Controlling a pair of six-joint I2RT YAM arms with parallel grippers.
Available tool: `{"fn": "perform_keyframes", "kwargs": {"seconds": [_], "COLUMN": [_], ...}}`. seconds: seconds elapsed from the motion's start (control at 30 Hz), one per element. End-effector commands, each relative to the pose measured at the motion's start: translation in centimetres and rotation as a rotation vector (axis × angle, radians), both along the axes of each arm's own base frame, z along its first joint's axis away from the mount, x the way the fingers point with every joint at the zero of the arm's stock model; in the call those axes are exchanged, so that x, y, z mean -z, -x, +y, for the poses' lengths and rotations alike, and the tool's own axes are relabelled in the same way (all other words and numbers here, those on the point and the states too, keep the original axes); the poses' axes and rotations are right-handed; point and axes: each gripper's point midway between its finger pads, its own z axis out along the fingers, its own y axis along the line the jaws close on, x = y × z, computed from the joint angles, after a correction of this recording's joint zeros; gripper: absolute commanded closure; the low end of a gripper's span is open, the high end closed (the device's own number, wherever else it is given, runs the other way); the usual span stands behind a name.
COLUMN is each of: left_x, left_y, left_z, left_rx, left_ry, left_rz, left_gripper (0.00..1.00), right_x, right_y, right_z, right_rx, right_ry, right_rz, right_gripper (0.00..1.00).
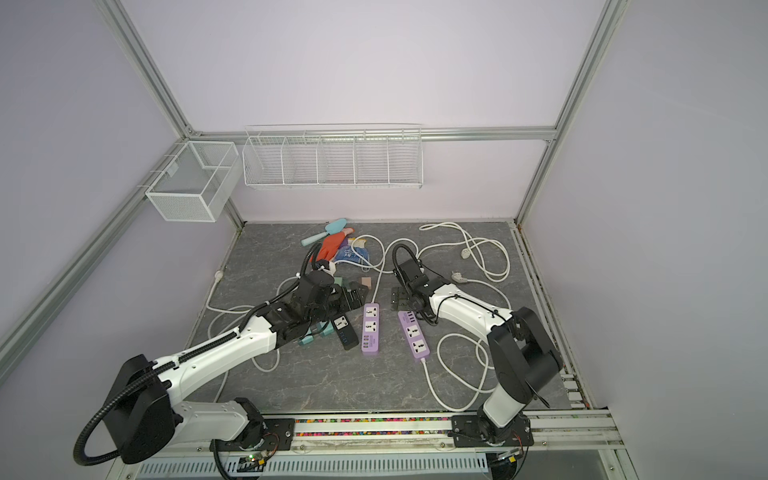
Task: Pull the plug off the socket
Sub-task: 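Move the right gripper over the teal strip's pink adapters while the left draws back, then lower the right gripper onto a pink adapter while the left reaches the teal strip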
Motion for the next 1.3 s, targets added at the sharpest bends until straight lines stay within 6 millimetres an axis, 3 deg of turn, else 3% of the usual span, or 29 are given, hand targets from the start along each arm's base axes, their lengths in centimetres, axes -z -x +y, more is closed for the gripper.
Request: {"fn": "perform_keyframes", "kwargs": {"seconds": [0.0,0.13,0.43,0.9,1.27], "left_x": [-0.1,0.8,2.1,2.9,3.2], "left_y": [-0.5,-1.0,-1.4,-1.1,-1.0], "left_z": [-1.6,-2.3,-2.7,-3.0,-3.6], "left_rx": [0.049,0.056,0.056,0.064,0.071], "left_ry": [0.028,0.029,0.014,0.035,0.067], "left_rz": [-0.030,-0.022,-0.006,0.015,0.026], "left_gripper": [0.01,0.01,0.01,0.01,0.01], "right_x": [0.2,1.6,3.5,4.8,5.0], "right_y": [-2.3,-3.7,-4.9,-4.1,-2.4], "right_z": [0.1,0.1,-0.3,-1.8,-3.7], "right_rx": [0.059,0.074,0.073,0.085,0.099], "right_ry": [-0.008,-0.011,-0.010,0.026,0.035], "right_rz": [-0.036,-0.017,-0.003,0.031,0.069], "right_gripper": [0.03,0.01,0.19,0.41,0.51]}}
